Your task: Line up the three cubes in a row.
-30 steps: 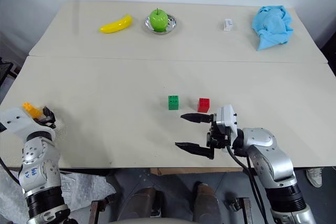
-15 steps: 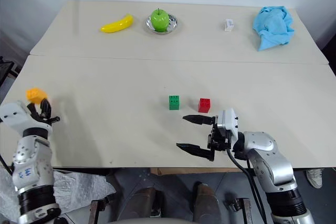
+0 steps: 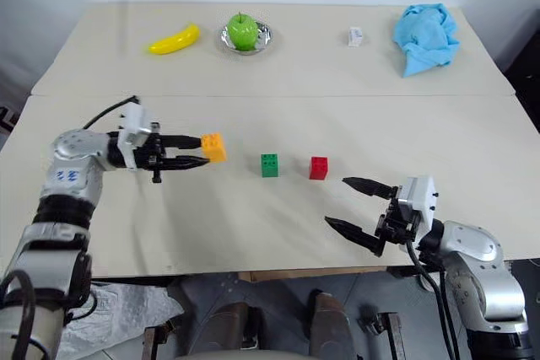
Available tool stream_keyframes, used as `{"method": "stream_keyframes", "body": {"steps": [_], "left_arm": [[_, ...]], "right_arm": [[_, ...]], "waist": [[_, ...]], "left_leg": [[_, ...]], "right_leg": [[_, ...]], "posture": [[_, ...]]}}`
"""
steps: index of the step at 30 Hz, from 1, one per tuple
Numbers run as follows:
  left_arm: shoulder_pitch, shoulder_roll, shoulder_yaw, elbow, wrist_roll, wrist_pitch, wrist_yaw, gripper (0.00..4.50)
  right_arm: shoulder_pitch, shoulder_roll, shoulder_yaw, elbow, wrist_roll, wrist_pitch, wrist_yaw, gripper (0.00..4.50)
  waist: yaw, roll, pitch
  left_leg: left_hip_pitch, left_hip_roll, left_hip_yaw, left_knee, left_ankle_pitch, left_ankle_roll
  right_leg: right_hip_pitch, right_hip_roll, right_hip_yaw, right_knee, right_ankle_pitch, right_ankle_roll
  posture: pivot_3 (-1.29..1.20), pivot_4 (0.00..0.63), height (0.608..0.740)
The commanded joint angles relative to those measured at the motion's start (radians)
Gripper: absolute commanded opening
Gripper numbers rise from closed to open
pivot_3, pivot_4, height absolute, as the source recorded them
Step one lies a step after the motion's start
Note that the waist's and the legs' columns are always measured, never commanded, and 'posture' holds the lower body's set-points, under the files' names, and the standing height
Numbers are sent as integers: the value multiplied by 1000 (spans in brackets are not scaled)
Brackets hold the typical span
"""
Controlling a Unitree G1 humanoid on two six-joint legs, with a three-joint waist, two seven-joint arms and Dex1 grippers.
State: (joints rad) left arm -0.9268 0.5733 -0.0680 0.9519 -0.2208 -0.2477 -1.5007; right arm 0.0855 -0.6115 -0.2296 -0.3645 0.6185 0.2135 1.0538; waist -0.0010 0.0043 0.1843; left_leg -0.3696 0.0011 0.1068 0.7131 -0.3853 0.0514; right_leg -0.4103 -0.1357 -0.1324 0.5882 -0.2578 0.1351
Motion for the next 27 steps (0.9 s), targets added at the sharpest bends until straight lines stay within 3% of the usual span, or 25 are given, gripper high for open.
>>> {"method": "stream_keyframes", "body": {"steps": [1, 10, 27], "left_arm": [[-47, -24, -26, 124, 66, -130, -70, 1443], [-117, -75, -21, 314, 169, -210, 38, 1443], [-122, -17, 25, 346, 238, -210, 108, 1443]], "right_arm": [[47, 6, -36, -93, 20, -18, -33, 4500], [166, 18, -86, -200, 25, -20, -113, 4500], [163, -3, -86, -207, 36, -7, -117, 4500]], "waist": [[-3, 0, 0], [7, -1, 0], [2, -1, 0]], "left_leg": [[0, 0, 0, 0, 0, 0], [-1, 0, 0, 3, 0, 1], [0, 1, -8, 5, 1, 2]], "right_leg": [[0, 0, 1, 0, 0, 0], [0, -2, 1, 2, 0, 0], [0, -3, 2, 5, 1, 1]], "posture": [[0, 150, 740], [0, 150, 740], [0, 150, 740]]}}
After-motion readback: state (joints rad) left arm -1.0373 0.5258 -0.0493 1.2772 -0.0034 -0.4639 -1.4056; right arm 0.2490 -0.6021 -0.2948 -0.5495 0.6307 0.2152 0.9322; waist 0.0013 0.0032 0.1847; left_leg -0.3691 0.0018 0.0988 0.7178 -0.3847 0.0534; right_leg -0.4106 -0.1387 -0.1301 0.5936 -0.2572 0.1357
